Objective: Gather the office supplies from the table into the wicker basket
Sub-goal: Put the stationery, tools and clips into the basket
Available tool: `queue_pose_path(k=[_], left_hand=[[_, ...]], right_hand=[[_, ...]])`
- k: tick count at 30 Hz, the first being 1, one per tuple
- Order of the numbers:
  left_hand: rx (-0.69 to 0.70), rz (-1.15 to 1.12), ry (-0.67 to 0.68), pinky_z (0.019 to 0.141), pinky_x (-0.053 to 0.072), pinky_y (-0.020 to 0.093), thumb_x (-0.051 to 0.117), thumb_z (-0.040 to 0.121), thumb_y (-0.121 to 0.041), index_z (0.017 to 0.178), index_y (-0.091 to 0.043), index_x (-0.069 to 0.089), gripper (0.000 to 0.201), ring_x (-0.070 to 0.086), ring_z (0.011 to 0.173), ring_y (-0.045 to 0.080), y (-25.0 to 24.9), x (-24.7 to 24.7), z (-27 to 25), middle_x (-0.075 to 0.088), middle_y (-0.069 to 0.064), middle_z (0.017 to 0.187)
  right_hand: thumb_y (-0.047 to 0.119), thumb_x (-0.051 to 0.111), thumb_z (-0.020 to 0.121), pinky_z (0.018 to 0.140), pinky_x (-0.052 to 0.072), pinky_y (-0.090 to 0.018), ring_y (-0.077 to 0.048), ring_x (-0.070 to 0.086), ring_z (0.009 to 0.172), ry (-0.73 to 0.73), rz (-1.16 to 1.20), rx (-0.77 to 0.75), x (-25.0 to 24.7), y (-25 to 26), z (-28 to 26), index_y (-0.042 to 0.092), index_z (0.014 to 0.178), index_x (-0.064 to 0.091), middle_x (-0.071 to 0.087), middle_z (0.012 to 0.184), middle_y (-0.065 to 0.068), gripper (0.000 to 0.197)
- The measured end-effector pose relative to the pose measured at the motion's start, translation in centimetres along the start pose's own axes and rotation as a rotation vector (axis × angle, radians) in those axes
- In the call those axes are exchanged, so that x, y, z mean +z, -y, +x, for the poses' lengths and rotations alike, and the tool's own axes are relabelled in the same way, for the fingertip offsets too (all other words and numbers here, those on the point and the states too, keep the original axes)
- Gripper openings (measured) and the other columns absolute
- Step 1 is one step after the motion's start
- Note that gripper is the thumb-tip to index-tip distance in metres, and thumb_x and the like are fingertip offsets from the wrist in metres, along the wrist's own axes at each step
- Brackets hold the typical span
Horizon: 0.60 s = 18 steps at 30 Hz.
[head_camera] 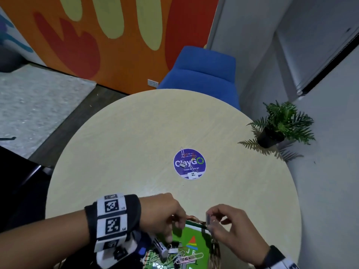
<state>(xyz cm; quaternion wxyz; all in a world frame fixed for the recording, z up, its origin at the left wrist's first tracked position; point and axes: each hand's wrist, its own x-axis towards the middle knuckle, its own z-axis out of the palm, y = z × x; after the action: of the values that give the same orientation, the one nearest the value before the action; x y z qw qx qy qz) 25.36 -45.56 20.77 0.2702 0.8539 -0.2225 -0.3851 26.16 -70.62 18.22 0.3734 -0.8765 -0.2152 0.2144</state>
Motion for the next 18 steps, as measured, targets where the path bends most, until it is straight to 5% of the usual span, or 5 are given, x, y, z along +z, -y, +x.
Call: queue_pose_path(k=[7, 9, 12, 14, 18], left_hand=[[-0.2, 0.164, -0.418, 0.088, 0.048, 0.03, 0.058, 0.088, -0.015, 0.109, -0.015, 0.067, 0.023, 0.065, 0.101, 0.025, 5.6, -5.7, 7.0, 0.07, 0.006, 0.11], [-0.272, 0.209, -0.417, 0.088, 0.048, 0.033, 0.058, 0.087, -0.013, 0.11, -0.014, 0.067, 0.025, 0.063, 0.105, 0.029, 7.3, -6.7, 9.6, 0.068, 0.01, 0.114], [-0.313, 0.251, -0.372, 0.083, 0.047, 0.033, 0.061, 0.085, -0.011, 0.106, -0.01, 0.067, 0.021, 0.062, 0.104, 0.032, 8.6, -7.7, 12.6, 0.067, 0.014, 0.113], [-0.31, 0.251, -0.343, 0.083, 0.048, 0.034, 0.065, 0.083, -0.011, 0.106, -0.007, 0.065, 0.023, 0.061, 0.103, 0.033, 8.9, -7.9, 14.2, 0.066, 0.015, 0.113], [-0.296, 0.268, -0.306, 0.085, 0.051, 0.037, 0.072, 0.079, -0.014, 0.102, -0.007, 0.066, 0.025, 0.062, 0.102, 0.034, 9.2, -7.3, 16.4, 0.067, 0.015, 0.11]], right_hand=[[0.049, 0.066, 0.069, 0.087, 0.049, -0.022, 0.004, 0.059, 0.1, 0.101, -0.081, -0.1, 3.1, -0.7, -1.8, 0.056, 0.101, 0.062, 0.066, 0.101, 0.021, 0.033], [0.046, 0.067, 0.065, 0.088, 0.046, -0.016, 0.004, 0.056, 0.104, 0.119, -0.068, -0.085, 2.7, -0.8, -1.4, 0.062, 0.107, 0.055, 0.064, 0.107, 0.022, 0.046], [0.033, 0.065, 0.07, 0.078, 0.048, -0.013, -0.002, 0.061, 0.093, 0.025, -0.008, -0.053, 1.3, -1.1, 0.5, 0.046, 0.106, 0.064, 0.065, 0.099, 0.018, 0.038], [0.034, 0.063, 0.074, 0.074, 0.053, -0.019, -0.008, 0.065, 0.086, -0.054, 0.053, -0.014, 0.8, -1.6, 2.5, 0.035, 0.104, 0.068, 0.066, 0.096, 0.014, 0.031], [0.036, 0.057, 0.069, 0.073, 0.059, -0.039, -0.018, 0.068, 0.071, -0.131, 0.13, 0.105, 0.7, -3.4, 7.2, 0.039, 0.09, 0.066, 0.068, 0.084, 0.004, 0.023]])
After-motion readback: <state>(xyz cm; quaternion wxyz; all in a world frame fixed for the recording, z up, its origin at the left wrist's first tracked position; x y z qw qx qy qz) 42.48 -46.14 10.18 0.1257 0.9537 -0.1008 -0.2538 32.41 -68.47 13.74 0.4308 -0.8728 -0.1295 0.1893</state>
